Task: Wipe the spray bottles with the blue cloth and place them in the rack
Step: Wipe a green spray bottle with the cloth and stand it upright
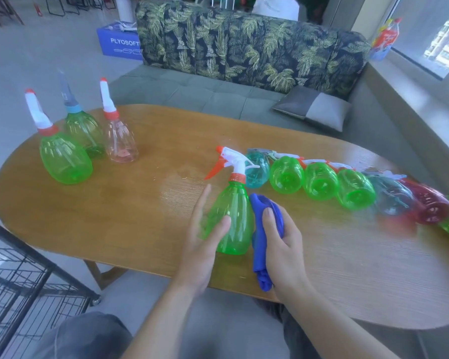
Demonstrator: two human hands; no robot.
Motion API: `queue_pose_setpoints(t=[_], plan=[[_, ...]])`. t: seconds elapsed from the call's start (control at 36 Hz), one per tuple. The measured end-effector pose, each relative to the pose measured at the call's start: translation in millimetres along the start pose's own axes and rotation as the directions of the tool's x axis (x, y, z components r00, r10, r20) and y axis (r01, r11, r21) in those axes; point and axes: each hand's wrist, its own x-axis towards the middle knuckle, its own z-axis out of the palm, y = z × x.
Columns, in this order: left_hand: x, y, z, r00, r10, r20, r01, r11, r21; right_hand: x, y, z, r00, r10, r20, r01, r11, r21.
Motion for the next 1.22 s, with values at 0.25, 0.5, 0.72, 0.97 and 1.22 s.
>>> queue_pose_setpoints(t=[0.25,0.5,0.72,0.97,1.22], plan=[[3.1,-3.8,-1.7,1.000,0.001,-0.002,-0.001,0.995,0.102,-3.0,-5.8,4.7,1.000,-0.010,0.003,0.010,1.000,0.004],[3.2,-4.3,0.3,1.000,0.022,-0.008,-0.021,0.995,0.095,39.1,-39.2,4.6,0.947,-0.297,0.120,0.319,0.851,-0.416],[2.9,3.0,2.7,0.995,0.003,-0.104,-0.009,0.998,-0.061,16.4,-9.7,6.7,0.816,-0.430,0.386,0.575,0.674,-0.464],[2.7,0.8,1.5,0.998,-0.001,-0.055,0.000,1.000,-0.022,-2.5,4.3,-33.3,0.500,-0.458,0.735,0.860,0.364,-0.358],[2.4,-4.4,3.9,1.000,0.023,0.006,-0.024,0.996,0.092,39.5,-38.0,-7.2,0.861,-0.439,0.258,0.508,0.714,-0.482]])
